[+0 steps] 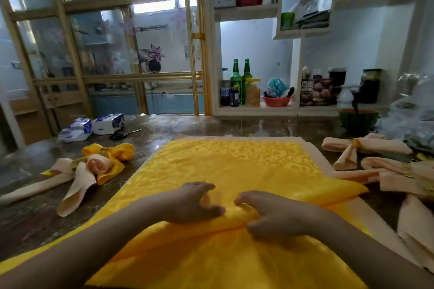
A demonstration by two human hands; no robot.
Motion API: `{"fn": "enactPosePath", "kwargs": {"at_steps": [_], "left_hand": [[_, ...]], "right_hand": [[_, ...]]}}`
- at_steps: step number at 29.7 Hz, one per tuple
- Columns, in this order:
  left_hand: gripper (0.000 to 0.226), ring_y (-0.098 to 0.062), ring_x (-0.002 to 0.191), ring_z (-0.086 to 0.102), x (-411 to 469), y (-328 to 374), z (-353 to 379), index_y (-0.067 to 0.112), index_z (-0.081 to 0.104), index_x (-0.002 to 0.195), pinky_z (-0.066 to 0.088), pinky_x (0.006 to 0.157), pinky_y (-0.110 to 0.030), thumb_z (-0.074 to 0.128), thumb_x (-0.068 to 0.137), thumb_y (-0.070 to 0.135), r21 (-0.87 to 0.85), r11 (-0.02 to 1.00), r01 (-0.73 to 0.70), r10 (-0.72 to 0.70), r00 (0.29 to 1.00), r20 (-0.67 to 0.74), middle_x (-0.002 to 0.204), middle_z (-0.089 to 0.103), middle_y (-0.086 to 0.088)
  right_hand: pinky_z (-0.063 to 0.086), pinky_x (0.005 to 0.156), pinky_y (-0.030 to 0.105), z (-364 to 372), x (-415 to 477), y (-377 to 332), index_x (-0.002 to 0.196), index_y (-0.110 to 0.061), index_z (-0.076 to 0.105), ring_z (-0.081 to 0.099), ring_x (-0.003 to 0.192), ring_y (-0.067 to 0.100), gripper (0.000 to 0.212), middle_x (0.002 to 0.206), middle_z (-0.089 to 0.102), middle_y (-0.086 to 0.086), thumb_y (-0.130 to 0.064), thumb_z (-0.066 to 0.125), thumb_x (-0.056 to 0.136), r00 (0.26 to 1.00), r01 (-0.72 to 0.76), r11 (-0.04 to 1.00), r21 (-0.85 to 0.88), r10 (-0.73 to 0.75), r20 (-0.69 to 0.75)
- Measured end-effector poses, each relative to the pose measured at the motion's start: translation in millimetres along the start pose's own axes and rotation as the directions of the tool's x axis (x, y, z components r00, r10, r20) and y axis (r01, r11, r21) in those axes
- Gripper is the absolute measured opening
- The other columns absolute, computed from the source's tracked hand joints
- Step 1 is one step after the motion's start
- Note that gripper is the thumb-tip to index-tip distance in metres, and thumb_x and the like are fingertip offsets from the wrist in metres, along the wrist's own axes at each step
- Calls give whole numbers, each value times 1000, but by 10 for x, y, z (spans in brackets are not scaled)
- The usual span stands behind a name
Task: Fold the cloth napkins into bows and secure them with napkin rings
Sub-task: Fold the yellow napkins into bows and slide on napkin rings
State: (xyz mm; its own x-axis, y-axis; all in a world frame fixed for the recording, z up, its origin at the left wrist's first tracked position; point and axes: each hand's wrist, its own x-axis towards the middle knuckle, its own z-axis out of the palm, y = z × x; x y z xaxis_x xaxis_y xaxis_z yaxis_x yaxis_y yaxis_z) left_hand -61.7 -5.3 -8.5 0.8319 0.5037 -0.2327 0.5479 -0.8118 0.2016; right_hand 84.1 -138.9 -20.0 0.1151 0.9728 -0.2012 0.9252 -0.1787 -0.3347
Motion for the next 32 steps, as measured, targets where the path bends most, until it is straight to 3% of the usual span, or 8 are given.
{"fn": "enactPosePath", "kwargs": {"at_steps": [3, 7, 11, 15, 17, 20, 24, 32], "left_hand": [[77, -15, 144, 11, -178, 19, 58, 32, 13, 149, 16, 114, -32, 48, 86, 60, 28, 999, -40, 34, 982, 186, 158, 3, 9], [53, -14, 144, 15, -246, -75, 46, 27, 23, 148, 17, 115, -31, 41, 99, 32, 67, 990, -125, 115, 983, 140, 157, 11, 7], [46, -19, 138, 30, -327, -138, -85, 20, 30, 147, 27, 113, -37, 35, 102, 27, 123, 988, -88, 59, 972, 227, 153, 29, 2], [59, -10, 139, 27, -520, -147, -355, 35, 35, 143, 25, 111, -32, 46, 89, 57, 108, 993, -55, -1, 887, 461, 152, 26, 17], [66, -12, 139, 27, -501, -144, -302, 35, 29, 145, 24, 109, -31, 41, 87, 63, 41, 999, 19, -33, 924, 381, 153, 27, 12], [74, -18, 145, 9, -385, -205, -21, 29, 7, 151, 13, 116, -37, 30, 90, 64, 55, 994, 98, -107, 974, 201, 159, 3, 3], [77, -21, 145, -12, -295, -425, 168, 27, -9, 149, -2, 117, -45, 21, 90, 66, 126, 979, 160, -178, 973, 147, 156, -18, -2], [73, -18, 143, -18, -336, -666, 312, 33, -12, 148, -9, 116, -43, 19, 90, 66, 76, 977, 199, -204, 977, 62, 155, -23, 0]], "right_hand": [[30, 106, 24, 33, -4, 45, 138, -20, 43, 38, 132, 13, 49, 145, 41, -1, -13, 49, 90, 989, 6, 999, -44, -12, -144], [34, 101, 26, -9, -62, 9, 131, -19, 55, 46, 126, 16, 43, 136, 53, 0, -2, 38, 95, 976, -25, 984, -177, -14, -218], [46, 85, 35, -165, -196, -160, 111, -13, 64, 59, 102, 21, 29, 113, 65, 6, -8, 42, 94, 1000, -11, 989, -146, 7, -29], [38, 94, 20, -266, -294, -278, 138, -29, 45, 45, 125, 8, 49, 139, 47, -11, -50, 45, 94, 969, -39, 999, 3, 38, 243], [30, 103, 22, -140, -197, -232, 147, -29, 28, 31, 137, 11, 60, 152, 31, -7, -55, 37, 94, 986, -69, 997, -36, 74, 151], [5, 118, 33, 122, -17, -191, 151, -29, 8, -1, 146, 15, 74, 159, -1, -1, -66, 23, 89, 995, -61, 994, -91, 68, 78], [-9, 116, 33, 249, 162, -187, 150, -34, 0, -15, 144, 13, 111, 158, -14, -5, -82, 2, 50, 999, -21, 995, -102, 25, 30], [-13, 115, 32, 370, 456, -170, 150, -35, 0, -17, 143, 11, 95, 158, -14, -5, -79, 5, 66, 999, -5, 990, -138, -1, -38]]}}
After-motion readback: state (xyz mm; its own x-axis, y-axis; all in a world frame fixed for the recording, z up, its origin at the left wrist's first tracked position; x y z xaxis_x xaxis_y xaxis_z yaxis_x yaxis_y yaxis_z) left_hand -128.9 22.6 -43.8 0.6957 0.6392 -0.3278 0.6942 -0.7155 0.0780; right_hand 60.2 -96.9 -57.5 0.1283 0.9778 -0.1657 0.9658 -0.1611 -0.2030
